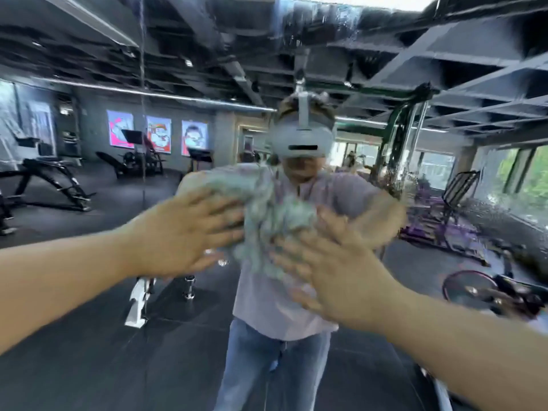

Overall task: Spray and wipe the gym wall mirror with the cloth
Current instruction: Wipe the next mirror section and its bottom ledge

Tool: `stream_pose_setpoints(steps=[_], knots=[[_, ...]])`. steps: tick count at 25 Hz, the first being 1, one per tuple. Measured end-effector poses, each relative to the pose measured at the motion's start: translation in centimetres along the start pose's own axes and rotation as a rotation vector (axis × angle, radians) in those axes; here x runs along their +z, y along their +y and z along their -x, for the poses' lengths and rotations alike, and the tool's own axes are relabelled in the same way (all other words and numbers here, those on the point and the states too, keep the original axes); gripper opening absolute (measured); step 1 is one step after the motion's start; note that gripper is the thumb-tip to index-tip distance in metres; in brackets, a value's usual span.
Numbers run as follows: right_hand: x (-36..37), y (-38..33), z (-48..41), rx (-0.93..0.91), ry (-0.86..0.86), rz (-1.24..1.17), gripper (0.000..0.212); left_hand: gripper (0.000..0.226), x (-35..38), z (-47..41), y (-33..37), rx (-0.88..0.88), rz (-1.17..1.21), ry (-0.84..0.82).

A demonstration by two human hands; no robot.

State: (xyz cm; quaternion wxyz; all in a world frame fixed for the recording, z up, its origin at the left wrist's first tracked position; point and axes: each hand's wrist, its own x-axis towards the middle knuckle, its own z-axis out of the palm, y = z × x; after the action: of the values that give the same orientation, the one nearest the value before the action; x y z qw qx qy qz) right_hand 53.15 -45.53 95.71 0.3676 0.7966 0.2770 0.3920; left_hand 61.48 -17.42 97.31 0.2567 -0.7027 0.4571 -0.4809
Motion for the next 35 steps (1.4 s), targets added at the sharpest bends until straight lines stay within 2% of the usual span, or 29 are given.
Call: stream_pose_setpoints(steps=[1,2,3,6,8,9,12,13,14,16,18,19,22,23,25,26,27,29,30,32,35], knots=[[0.0,0.3,0.2,-0.039,-0.038,-0.015,0.056,0.049,-0.6,0.9,-0.2,0.051,0.008,-0.057],[-0.7,2.2,-1.2,-0.054,0.006,-0.019,0.057,0.051,-1.1,0.6,-1.9,0.05,-0.028,-0.056],[-1.8,4.8,-3.8,0.004,0.111,0.007,0.058,0.054,-1.8,-0.5,-4.3,-0.032,-0.073,0.0],[-8.4,15.1,-13.1,0.433,0.16,-0.007,0.058,0.055,-6.4,-5.9,-13.4,-0.639,0.014,0.183],[-10.8,16.5,-16.7,0.602,0.145,-0.057,0.057,0.053,-7.7,-7.3,-16.1,-0.77,0.113,0.193],[-10.3,14.8,-17.4,0.584,0.154,-0.08,0.057,0.056,-7.7,-7.1,-16.2,-0.719,0.122,0.159],[-7.1,6.7,-14.9,0.196,0.189,-0.082,0.058,0.065,-6.8,-4.4,-15.4,-0.438,0.062,0.079],[-6.9,7.0,-14.0,0.13,0.204,-0.045,0.058,0.065,-6.7,-3.7,-15.5,-0.386,0.033,0.06],[-7.7,9.3,-14.0,0.156,0.177,-0.009,0.058,0.066,-6.5,-3.5,-16.2,-0.347,0.002,0.073],[-10.0,16.3,-15.3,0.524,0.212,-0.017,0.058,0.07,-6.8,-4.8,-16.5,-0.358,0.002,0.142],[-11.8,18.4,-17.7,0.832,0.274,-0.029,0.055,0.077,-7.3,-7.1,-16.7,-0.371,-0.009,0.234],[-11.4,17.5,-18.9,0.833,0.338,-0.06,0.053,0.079,-7.6,-8.2,-17.0,-0.388,0.0,0.256],[-8.7,12.8,-18.5,0.486,0.242,-0.028,0.052,0.072,-7.8,-9.7,-18.4,-0.415,0.079,0.324],[-9.0,13.7,-17.8,0.524,0.247,-0.019,0.053,0.069,-7.6,-9.4,-18.9,-0.405,0.06,0.324],[-10.5,17.0,-18.4,0.855,0.337,-0.102,0.052,0.068,-7.0,-8.8,-19.8,-0.359,0.019,0.31],[-11.2,17.8,-19.0,0.913,0.376,-0.123,0.052,0.067,-6.9,-8.8,-20.1,-0.342,0.016,0.332],[-11.5,18.0,-19.8,0.846,0.399,-0.118,0.051,0.065,-7.1,-8.9,-20.4,-0.342,0.027,0.372],[-11.6,17.5,-20.1,0.603,0.314,-0.074,0.052,0.06,-7.5,-9.2,-20.7,-0.357,0.077,0.467],[-12.0,18.3,-19.9,0.601,0.305,-0.068,0.05,0.057,-7.8,-9.4,-20.7,-0.361,0.09,0.499],[-13.1,19.9,-20.2,0.825,0.397,-0.057,0.045,0.054,-8.5,-9.7,-20.8,-0.345,0.076,0.507],[-12.7,19.7,-21.6,0.798,0.431,-0.018,0.054,0.047,-9.3,-9.2,-20.9,-0.299,0.084,0.563]])
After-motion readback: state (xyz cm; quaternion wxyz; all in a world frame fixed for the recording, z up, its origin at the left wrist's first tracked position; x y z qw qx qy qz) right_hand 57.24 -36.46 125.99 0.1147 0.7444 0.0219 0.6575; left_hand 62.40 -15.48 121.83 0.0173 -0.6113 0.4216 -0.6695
